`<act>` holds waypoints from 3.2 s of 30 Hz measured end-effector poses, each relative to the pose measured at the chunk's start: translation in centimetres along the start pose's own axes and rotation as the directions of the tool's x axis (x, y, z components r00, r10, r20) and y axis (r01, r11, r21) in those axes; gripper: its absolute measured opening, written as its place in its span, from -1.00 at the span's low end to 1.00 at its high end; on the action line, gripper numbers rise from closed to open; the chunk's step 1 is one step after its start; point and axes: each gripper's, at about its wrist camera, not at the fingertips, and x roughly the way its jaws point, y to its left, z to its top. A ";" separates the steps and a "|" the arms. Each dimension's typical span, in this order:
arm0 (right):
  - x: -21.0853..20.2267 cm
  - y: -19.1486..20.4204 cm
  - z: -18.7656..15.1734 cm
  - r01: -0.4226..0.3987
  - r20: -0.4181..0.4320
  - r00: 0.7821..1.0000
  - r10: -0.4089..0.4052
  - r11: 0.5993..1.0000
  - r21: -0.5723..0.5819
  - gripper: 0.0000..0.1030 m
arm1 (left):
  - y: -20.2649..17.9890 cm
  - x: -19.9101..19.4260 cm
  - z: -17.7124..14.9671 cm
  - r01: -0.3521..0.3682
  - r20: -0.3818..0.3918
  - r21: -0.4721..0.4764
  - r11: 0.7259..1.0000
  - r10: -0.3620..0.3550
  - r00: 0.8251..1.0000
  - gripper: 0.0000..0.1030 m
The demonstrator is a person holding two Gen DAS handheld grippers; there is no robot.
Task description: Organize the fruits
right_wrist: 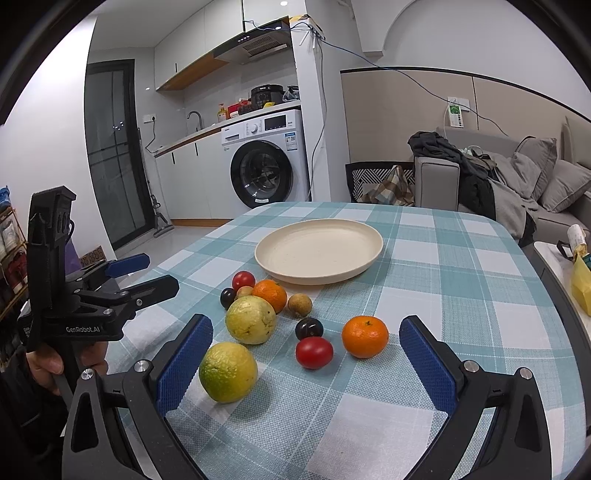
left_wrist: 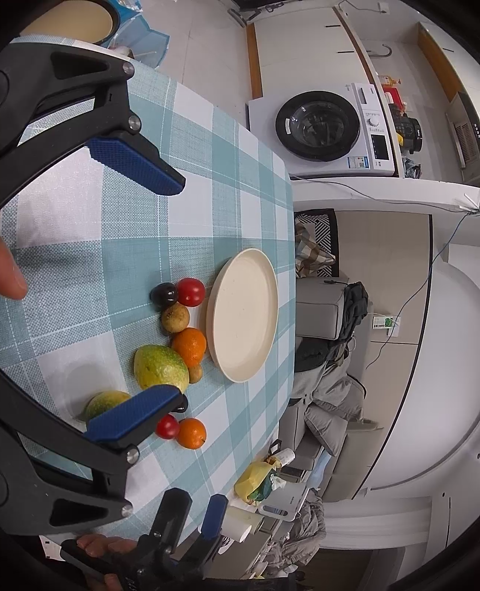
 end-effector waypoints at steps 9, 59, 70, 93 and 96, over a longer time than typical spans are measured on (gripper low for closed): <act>0.0 0.0 0.0 0.001 -0.001 1.000 -0.001 1.000 0.002 1.00 | 0.0 0.0 0.0 0.001 0.001 0.001 1.000 -0.001 1.000 0.98; 2.7 -2.5 0.0 0.115 -0.192 0.976 -0.105 0.992 0.043 0.77 | -3.4 1.5 -0.9 0.136 -0.165 0.061 0.989 -0.125 0.978 0.98; 3.4 -3.6 -0.5 0.100 -0.253 0.964 -0.081 0.993 0.062 0.47 | -6.4 3.2 -1.8 0.260 -0.284 0.071 0.963 -0.230 0.931 0.84; 6.9 -5.9 0.4 0.116 -0.329 0.942 -0.065 0.983 0.140 0.09 | -7.2 5.0 -1.5 0.358 -0.341 -0.008 0.934 -0.339 0.877 -0.09; 7.6 -6.3 0.4 0.124 -0.342 0.937 -0.064 0.980 0.155 0.02 | -6.3 4.6 -0.8 0.345 -0.309 -0.025 0.938 -0.336 0.890 -0.09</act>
